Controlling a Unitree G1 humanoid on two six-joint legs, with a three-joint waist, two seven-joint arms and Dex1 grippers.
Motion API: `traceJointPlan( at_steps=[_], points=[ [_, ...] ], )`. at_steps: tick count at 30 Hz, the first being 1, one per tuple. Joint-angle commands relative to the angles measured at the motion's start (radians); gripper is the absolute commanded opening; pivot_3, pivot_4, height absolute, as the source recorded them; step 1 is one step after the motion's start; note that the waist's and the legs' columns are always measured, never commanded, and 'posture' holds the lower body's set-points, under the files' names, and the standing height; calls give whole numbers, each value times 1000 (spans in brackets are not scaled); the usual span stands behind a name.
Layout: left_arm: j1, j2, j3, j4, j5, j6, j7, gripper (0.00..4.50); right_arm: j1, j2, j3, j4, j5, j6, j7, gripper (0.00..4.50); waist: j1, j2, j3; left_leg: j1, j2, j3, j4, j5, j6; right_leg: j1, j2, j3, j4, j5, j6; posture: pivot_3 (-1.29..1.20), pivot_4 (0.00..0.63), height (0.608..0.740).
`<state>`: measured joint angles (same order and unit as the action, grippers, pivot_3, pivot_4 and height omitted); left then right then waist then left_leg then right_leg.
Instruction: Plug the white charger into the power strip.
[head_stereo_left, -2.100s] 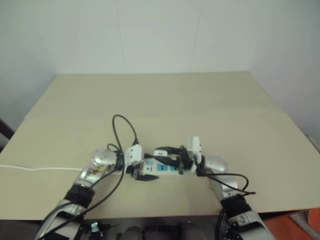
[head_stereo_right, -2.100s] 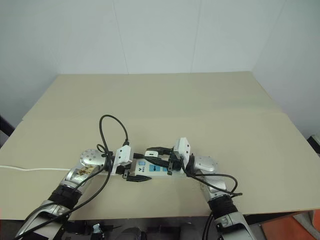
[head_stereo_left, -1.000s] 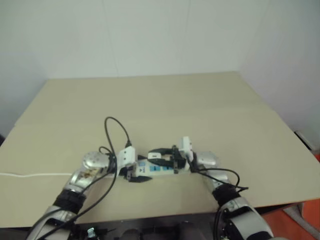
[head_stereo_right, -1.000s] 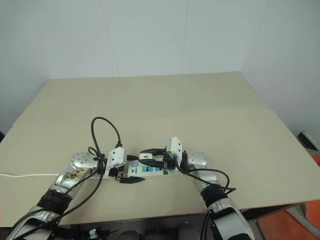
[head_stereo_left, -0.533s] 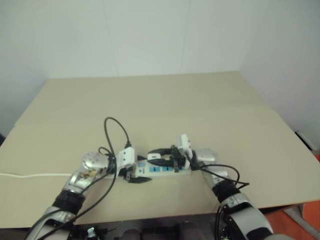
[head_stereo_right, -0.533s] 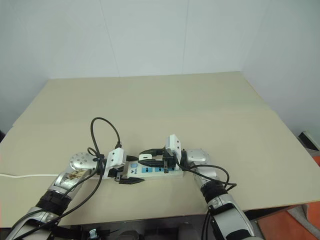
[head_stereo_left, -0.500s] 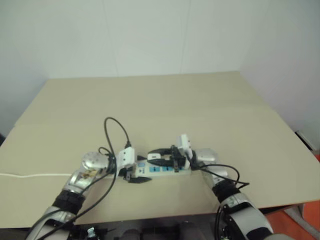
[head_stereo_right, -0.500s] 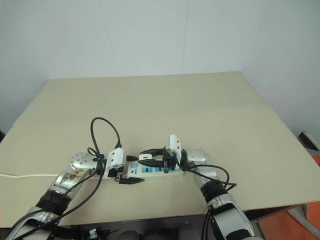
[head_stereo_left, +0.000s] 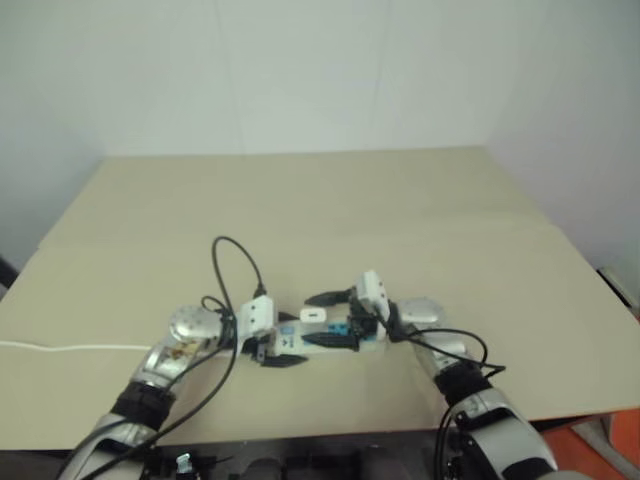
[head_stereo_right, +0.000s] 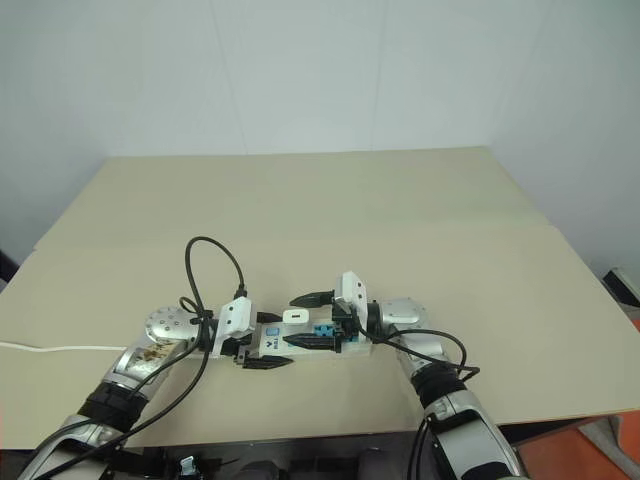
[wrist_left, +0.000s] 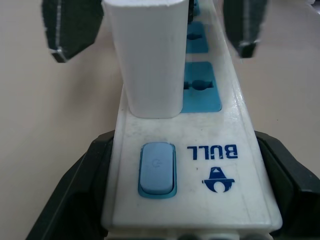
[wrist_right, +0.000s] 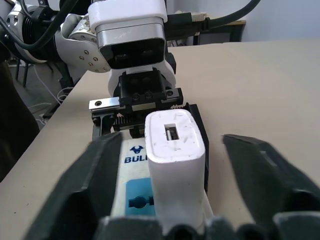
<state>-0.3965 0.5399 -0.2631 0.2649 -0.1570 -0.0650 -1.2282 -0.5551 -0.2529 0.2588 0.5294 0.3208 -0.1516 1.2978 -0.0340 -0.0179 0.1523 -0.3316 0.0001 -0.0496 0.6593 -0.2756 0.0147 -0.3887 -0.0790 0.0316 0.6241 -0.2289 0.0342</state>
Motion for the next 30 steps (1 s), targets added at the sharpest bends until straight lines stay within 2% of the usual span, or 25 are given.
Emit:
traceJointPlan(
  at_steps=[1,2,4,6,13,16,22,30],
  points=[
    [8,-24,-22,42,50,-1,43,3323,71,-29,27,32,-61,69,-6,4459,4,1,-2,0,-1,0,0,0,0,0,-1,0,0,0,0,0,150,740],
    [6,-29,-16,39,45,1,48,3323,76,-32,25,25,-66,63,-16,4459,7,1,-3,0,-1,0,0,0,0,0,-1,0,-1,0,0,0,150,740],
    [1,-33,5,20,13,23,32,4056,82,-37,21,14,-69,60,-25,4500,11,1,-4,0,-1,0,0,0,0,1,-2,0,-1,-1,1,0,150,740],
    [-4,-25,31,-20,-23,51,17,4482,83,-44,8,-2,-72,48,-40,4500,14,0,-4,-1,-1,0,0,0,0,0,-1,0,-1,-1,2,0,150,740],
    [20,49,112,-189,-154,171,-45,4482,96,-129,-98,-178,0,112,-61,4500,18,-2,0,-9,-1,0,0,0,0,-9,-1,-1,0,0,0,0,150,740],
    [57,102,158,-270,-230,223,-84,4482,120,-203,-154,-282,40,156,-57,4500,17,-1,4,-18,-1,0,1,0,0,-18,0,-1,1,4,-6,0,150,740],
    [121,175,234,-348,-286,266,-86,4482,166,-315,-249,-432,116,245,-58,4500,15,-2,15,-36,-1,1,2,1,-1,-38,0,0,3,5,-8,0,150,740],
    [180,233,300,-391,-311,292,-73,4482,190,-380,-323,-486,167,295,-60,4500,18,-2,22,-37,-1,2,2,1,-1,-37,0,-1,1,5,-8,0,150,740]
  ],
)
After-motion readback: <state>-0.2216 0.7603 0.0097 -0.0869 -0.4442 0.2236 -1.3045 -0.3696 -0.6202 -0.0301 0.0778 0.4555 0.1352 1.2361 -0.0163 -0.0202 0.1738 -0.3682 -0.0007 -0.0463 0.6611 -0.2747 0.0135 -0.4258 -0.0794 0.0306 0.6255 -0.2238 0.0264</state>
